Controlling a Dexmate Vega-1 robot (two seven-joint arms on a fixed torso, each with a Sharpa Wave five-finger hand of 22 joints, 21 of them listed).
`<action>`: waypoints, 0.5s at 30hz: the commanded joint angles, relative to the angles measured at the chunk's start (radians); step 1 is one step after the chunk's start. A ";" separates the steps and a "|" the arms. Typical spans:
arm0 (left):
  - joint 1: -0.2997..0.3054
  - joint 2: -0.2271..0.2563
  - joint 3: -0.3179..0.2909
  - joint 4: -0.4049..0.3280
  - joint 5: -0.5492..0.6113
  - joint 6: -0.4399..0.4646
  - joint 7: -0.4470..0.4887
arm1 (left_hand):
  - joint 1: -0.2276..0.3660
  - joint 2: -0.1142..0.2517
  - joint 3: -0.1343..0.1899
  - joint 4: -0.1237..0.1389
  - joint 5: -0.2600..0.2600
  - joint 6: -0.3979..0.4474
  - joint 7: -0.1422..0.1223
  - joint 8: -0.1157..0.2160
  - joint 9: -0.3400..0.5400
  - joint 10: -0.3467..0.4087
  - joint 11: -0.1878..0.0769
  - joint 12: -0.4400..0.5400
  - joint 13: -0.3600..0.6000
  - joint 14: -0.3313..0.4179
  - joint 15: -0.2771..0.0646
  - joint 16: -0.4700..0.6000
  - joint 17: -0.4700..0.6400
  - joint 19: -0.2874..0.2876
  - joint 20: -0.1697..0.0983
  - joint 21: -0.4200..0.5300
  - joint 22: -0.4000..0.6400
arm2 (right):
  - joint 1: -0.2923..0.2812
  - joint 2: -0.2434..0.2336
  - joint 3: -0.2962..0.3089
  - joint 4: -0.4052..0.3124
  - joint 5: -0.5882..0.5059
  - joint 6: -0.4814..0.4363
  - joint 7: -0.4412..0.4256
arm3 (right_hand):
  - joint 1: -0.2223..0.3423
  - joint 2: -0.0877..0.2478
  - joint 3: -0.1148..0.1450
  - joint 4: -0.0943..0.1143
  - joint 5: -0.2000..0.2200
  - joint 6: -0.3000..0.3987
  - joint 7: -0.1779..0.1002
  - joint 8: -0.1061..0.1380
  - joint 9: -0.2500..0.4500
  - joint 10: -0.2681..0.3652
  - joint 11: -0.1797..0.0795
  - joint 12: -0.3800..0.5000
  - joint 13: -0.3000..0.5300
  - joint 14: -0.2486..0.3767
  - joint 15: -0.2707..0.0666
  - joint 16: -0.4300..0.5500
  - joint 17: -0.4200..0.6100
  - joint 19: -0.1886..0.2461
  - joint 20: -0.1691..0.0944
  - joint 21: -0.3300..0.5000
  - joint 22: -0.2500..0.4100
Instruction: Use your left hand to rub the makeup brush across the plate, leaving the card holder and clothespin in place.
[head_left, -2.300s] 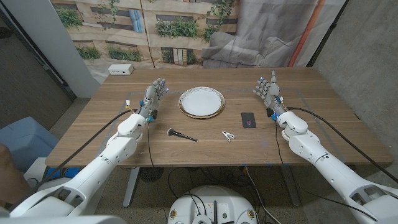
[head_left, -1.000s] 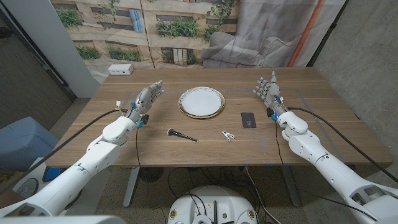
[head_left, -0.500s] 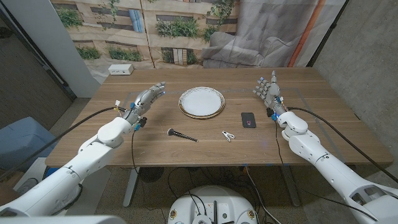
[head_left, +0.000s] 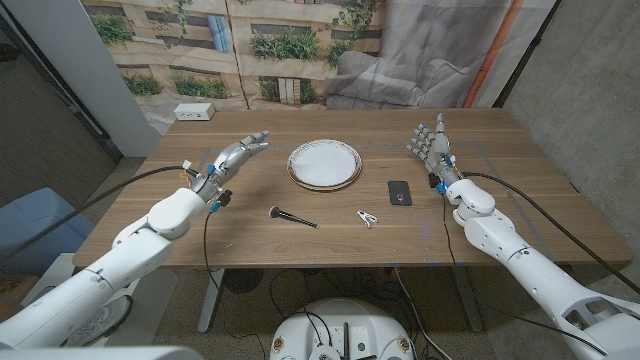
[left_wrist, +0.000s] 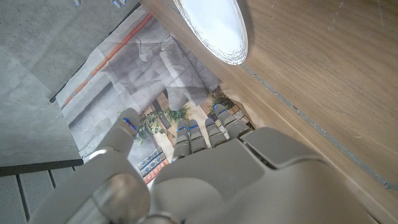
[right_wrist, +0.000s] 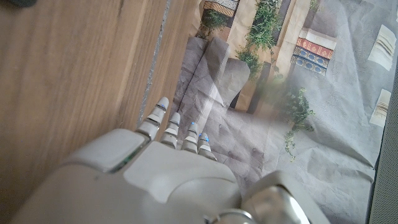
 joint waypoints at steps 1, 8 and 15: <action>0.030 0.060 -0.014 -0.020 0.134 -0.074 0.009 | 0.021 -0.006 0.004 -0.006 0.001 0.014 -0.005 0.006 0.004 0.010 -0.003 0.004 0.002 0.008 -0.046 0.006 0.005 0.011 -0.019 -0.005 0.003 | 0.000 0.000 0.000 0.000 0.000 0.000 0.000 | 0.002 0.101 0.002 0.007 0.006 -0.009 0.001 0.005 0.002 -0.008 0.001 0.007 0.002 -0.002 0.009 0.003 0.003 0.000 0.007 0.007 0.005; 0.080 0.111 -0.042 -0.086 0.251 -0.042 0.057 | 0.056 -0.024 0.005 -0.008 0.003 0.025 -0.020 0.010 0.005 0.040 -0.023 0.009 0.002 0.022 -0.053 0.007 0.005 0.030 -0.018 -0.005 0.003 | 0.000 0.000 0.000 0.001 0.000 0.000 0.000 | 0.002 0.101 0.002 0.007 0.006 -0.008 0.001 0.005 0.002 -0.008 0.002 0.007 0.002 0.000 0.008 0.004 0.003 0.000 0.007 0.006 0.005; 0.134 0.143 -0.065 -0.151 0.338 0.011 0.097 | 0.107 -0.051 0.005 -0.008 0.006 0.064 -0.032 0.023 0.005 0.078 -0.036 0.012 0.003 0.048 -0.056 0.009 0.005 0.057 -0.015 -0.006 0.003 | 0.000 0.000 0.000 0.001 0.000 0.000 0.001 | 0.002 0.101 0.002 0.007 0.006 -0.009 0.001 0.005 0.002 -0.008 0.001 0.007 0.002 0.000 0.010 0.004 0.003 0.000 0.006 0.007 0.005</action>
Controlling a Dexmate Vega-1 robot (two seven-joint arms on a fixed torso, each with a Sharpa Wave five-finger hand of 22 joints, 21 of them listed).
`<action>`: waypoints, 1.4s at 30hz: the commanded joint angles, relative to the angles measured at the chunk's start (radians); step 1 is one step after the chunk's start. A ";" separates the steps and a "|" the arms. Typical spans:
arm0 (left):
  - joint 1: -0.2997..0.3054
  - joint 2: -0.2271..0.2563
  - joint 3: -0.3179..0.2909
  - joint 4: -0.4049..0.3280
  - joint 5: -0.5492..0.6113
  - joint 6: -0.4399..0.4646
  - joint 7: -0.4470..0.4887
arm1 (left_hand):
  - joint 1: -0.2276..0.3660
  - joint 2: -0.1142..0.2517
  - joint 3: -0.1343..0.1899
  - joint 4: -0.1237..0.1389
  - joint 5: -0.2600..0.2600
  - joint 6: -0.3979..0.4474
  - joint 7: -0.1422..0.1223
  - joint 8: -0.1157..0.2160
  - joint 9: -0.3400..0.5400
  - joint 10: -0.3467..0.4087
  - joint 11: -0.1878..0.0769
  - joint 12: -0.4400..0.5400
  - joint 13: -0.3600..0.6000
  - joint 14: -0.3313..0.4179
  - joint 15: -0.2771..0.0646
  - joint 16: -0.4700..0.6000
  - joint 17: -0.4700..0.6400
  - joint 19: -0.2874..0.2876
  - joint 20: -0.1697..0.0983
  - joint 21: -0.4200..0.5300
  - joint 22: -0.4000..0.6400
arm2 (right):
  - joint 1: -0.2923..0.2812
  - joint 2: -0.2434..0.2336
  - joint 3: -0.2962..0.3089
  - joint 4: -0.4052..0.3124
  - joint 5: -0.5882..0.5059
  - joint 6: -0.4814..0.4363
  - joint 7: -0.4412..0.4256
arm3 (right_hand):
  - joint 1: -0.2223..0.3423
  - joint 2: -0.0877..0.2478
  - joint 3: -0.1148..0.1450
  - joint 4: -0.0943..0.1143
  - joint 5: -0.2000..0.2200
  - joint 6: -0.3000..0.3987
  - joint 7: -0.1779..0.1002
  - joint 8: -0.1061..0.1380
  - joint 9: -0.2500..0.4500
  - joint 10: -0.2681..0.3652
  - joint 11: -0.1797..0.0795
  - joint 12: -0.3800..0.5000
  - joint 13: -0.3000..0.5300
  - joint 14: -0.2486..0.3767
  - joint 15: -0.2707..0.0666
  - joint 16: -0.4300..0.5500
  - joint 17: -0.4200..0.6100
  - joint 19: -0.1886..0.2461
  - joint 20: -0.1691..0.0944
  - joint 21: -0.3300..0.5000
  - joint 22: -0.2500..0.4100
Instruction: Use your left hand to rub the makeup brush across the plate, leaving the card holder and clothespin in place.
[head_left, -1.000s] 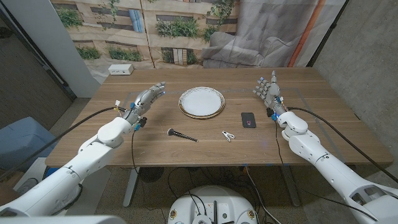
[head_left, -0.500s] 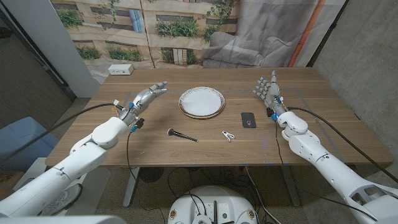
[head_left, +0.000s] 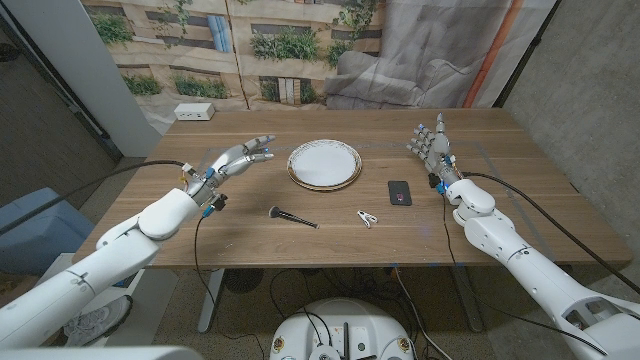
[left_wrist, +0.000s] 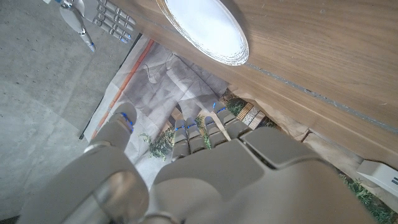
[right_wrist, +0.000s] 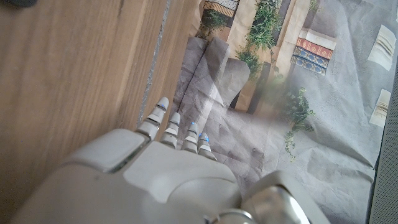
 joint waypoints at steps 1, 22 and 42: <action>0.079 0.065 -0.036 -0.096 0.166 0.058 0.063 | 0.035 -0.012 0.001 -0.004 0.006 0.026 -0.001 0.010 0.005 0.028 -0.007 0.012 0.003 0.022 -0.051 0.005 0.005 0.023 -0.013 -0.006 0.003 | 0.000 0.000 0.000 0.001 0.000 0.000 0.000 | 0.002 0.101 0.002 0.007 0.006 -0.009 0.000 0.005 0.002 -0.009 0.001 0.007 0.002 -0.001 0.009 0.004 0.003 0.000 0.007 0.006 0.006; 0.181 0.131 -0.089 -0.254 0.468 0.165 0.148 | 0.162 -0.083 -0.011 -0.002 0.007 0.101 0.003 0.027 0.007 0.101 -0.014 0.012 0.004 0.079 -0.072 0.008 0.005 0.025 0.003 -0.017 0.004 | 0.000 0.000 0.000 0.002 0.000 0.001 0.000 | 0.002 0.101 0.002 0.007 0.006 -0.009 0.000 0.005 0.002 -0.008 0.002 0.007 0.002 -0.001 0.009 0.004 0.003 0.000 0.007 0.007 0.006; 0.217 0.170 -0.059 -0.404 0.748 0.325 0.134 | 0.369 -0.162 -0.046 0.003 0.007 0.214 -0.018 0.041 0.007 0.230 -0.064 0.014 0.003 0.180 -0.101 0.003 0.005 0.107 0.000 -0.002 0.009 | 0.000 0.001 0.000 0.002 0.000 0.001 0.000 | 0.002 0.101 0.002 0.007 0.006 -0.008 0.001 0.005 0.002 -0.008 0.001 0.007 0.002 -0.001 0.009 0.004 0.003 0.000 0.007 0.007 0.006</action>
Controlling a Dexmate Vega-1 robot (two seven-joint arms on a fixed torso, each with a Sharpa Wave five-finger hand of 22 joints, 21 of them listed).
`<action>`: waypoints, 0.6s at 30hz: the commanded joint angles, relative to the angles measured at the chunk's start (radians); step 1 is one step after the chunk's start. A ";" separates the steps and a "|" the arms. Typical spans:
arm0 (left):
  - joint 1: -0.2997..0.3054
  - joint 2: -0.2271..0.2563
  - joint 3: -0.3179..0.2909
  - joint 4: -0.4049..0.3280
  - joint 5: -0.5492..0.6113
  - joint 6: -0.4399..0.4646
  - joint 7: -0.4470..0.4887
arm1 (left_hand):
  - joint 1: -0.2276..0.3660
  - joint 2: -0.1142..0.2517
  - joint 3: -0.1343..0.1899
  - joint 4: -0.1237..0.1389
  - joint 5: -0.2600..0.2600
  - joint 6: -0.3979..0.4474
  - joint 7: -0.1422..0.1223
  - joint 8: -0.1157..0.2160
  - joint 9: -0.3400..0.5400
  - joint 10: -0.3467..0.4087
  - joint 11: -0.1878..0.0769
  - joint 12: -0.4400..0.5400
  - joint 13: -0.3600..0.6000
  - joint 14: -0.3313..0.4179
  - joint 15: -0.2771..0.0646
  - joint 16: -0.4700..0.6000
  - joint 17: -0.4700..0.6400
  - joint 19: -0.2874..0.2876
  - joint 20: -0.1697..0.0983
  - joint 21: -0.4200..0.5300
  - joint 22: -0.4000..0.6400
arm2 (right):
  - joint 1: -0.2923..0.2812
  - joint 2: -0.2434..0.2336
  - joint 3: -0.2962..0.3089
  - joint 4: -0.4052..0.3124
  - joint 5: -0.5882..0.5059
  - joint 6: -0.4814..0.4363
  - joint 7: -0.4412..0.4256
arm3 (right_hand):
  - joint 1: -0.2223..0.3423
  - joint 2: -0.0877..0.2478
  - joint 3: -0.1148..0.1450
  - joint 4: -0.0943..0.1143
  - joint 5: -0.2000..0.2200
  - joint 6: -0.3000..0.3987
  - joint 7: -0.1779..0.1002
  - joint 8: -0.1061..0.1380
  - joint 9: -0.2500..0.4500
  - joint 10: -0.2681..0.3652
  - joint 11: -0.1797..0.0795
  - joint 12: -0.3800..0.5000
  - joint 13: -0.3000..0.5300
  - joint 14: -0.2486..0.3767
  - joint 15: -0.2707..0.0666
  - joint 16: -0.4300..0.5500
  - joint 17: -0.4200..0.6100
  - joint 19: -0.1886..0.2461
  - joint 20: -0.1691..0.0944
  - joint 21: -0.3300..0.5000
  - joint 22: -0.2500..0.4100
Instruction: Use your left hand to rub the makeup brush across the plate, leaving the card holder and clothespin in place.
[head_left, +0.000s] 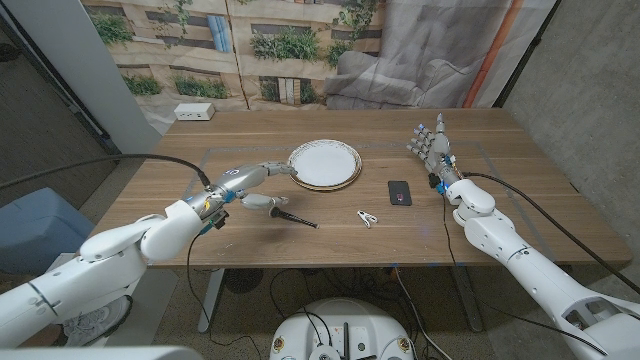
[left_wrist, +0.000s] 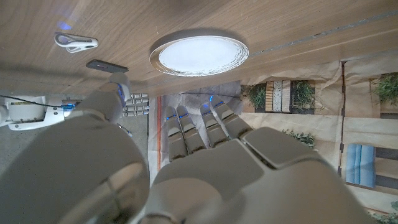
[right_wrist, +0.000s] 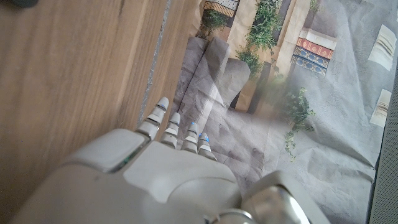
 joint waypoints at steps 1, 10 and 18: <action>0.011 0.018 0.035 -0.085 0.173 0.091 -0.011 | 0.024 0.000 -0.007 0.001 0.002 0.022 -0.003 0.005 0.002 0.021 -0.008 0.002 0.003 0.002 -0.101 -0.002 0.005 0.003 0.002 -0.002 0.002 | 0.000 0.000 0.000 0.000 0.000 0.000 0.000 | 0.002 0.101 0.002 0.007 0.006 -0.008 0.001 0.005 0.003 -0.009 0.001 0.007 0.002 -0.001 0.009 0.004 0.003 0.000 0.007 0.007 0.006; -0.016 0.013 0.098 -0.130 0.295 0.176 -0.055 | 0.068 -0.001 -0.022 0.005 0.003 0.045 -0.008 0.003 0.002 0.050 -0.016 -0.001 0.003 -0.004 -0.090 -0.005 0.005 -0.020 0.009 -0.012 0.002 | 0.000 0.000 0.000 -0.001 0.000 0.000 0.000 | 0.002 0.101 0.002 0.007 0.006 -0.007 0.001 0.005 0.003 -0.008 0.001 0.007 0.002 0.000 0.009 0.004 0.003 0.000 0.007 0.006 0.006; -0.073 -0.009 0.172 -0.158 0.349 0.248 -0.157 | 0.084 0.006 -0.026 0.007 0.003 0.050 -0.005 0.000 0.003 0.062 -0.015 -0.001 0.003 -0.005 -0.083 -0.005 0.005 -0.021 0.012 -0.012 0.003 | 0.000 0.000 0.000 -0.001 0.000 0.000 0.000 | 0.002 0.101 0.002 0.007 0.006 -0.009 0.001 0.005 0.003 -0.008 0.002 0.007 0.002 -0.001 0.009 0.004 0.003 0.000 0.007 0.006 0.006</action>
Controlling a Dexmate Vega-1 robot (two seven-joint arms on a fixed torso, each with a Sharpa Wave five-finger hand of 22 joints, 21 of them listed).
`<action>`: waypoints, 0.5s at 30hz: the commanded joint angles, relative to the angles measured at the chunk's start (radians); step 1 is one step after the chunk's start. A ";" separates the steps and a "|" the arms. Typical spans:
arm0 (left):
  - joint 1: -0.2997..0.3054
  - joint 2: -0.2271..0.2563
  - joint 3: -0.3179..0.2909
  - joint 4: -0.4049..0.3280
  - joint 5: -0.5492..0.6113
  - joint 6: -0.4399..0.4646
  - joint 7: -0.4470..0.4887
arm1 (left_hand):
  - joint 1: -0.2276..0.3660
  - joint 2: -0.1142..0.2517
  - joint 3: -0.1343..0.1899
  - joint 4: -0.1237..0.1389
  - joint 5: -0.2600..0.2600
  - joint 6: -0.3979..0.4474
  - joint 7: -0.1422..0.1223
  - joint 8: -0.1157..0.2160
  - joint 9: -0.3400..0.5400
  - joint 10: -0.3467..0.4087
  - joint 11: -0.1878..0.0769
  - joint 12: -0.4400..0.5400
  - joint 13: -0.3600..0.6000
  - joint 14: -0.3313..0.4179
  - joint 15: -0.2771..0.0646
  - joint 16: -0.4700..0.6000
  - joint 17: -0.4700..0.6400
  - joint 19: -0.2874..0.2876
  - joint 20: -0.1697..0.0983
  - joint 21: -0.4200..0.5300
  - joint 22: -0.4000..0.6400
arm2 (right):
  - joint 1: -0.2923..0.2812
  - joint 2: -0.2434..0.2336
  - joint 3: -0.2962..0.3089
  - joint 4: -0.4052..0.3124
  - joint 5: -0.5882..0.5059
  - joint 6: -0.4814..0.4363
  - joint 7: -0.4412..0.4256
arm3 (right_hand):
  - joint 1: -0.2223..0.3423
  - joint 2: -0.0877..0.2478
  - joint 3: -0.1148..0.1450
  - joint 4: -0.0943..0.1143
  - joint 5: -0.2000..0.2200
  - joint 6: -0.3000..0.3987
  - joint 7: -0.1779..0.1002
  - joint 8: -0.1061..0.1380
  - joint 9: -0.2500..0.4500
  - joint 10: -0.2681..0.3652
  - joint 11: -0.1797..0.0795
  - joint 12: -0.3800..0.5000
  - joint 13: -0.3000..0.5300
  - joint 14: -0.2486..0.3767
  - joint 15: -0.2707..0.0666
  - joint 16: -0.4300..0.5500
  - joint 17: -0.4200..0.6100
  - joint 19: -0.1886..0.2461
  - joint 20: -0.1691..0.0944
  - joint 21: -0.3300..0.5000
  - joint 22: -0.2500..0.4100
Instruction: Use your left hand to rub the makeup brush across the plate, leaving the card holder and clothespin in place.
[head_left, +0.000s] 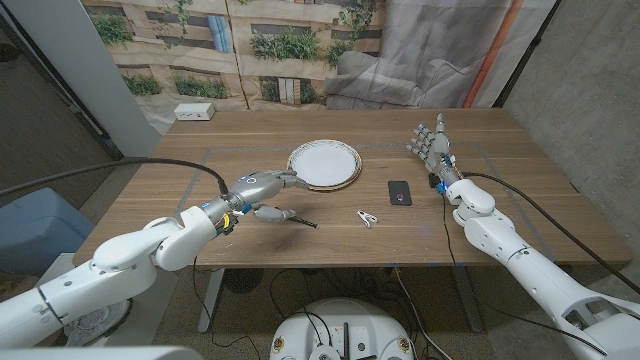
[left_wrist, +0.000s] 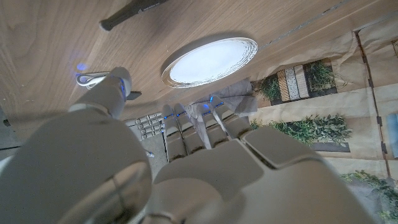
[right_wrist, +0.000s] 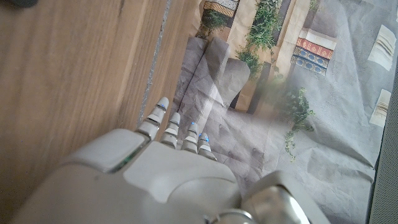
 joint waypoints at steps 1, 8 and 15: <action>-0.066 -0.024 0.102 -0.054 0.133 0.116 -0.118 | 0.018 0.006 -0.007 0.004 0.003 0.008 0.004 -0.006 0.003 0.010 0.006 -0.003 0.003 -0.008 -0.075 -0.002 0.005 -0.004 0.002 -0.001 0.003 | 0.000 0.000 0.000 -0.001 0.000 -0.001 0.000 | 0.002 0.101 0.002 0.007 0.006 -0.009 0.001 0.005 0.003 -0.009 0.001 0.007 0.002 -0.001 0.008 0.004 0.003 0.000 0.007 0.006 0.006; -0.112 -0.039 0.168 -0.067 0.226 0.148 -0.166 | 0.037 0.020 -0.011 0.006 0.004 0.004 0.010 -0.015 0.003 0.011 0.009 -0.007 0.004 -0.013 -0.067 -0.001 0.005 -0.023 0.006 -0.006 0.003 | 0.000 0.000 0.000 -0.001 0.000 0.000 0.000 | 0.002 0.101 0.002 0.007 0.006 -0.008 0.000 0.005 0.003 -0.008 0.001 0.007 0.002 -0.001 0.008 0.004 0.003 0.001 0.007 0.007 0.006; -0.134 -0.036 0.210 -0.068 0.301 0.154 -0.190 | 0.052 0.030 -0.016 0.007 0.004 0.012 0.008 -0.017 0.003 0.028 0.003 -0.004 0.004 -0.013 -0.064 0.000 0.005 -0.024 0.008 -0.005 0.002 | 0.000 -0.001 0.000 -0.002 0.000 -0.001 0.000 | 0.002 0.101 0.002 0.007 0.006 -0.008 0.001 0.005 0.003 -0.007 0.002 0.008 0.002 -0.001 0.008 0.004 0.003 0.000 0.007 0.007 0.006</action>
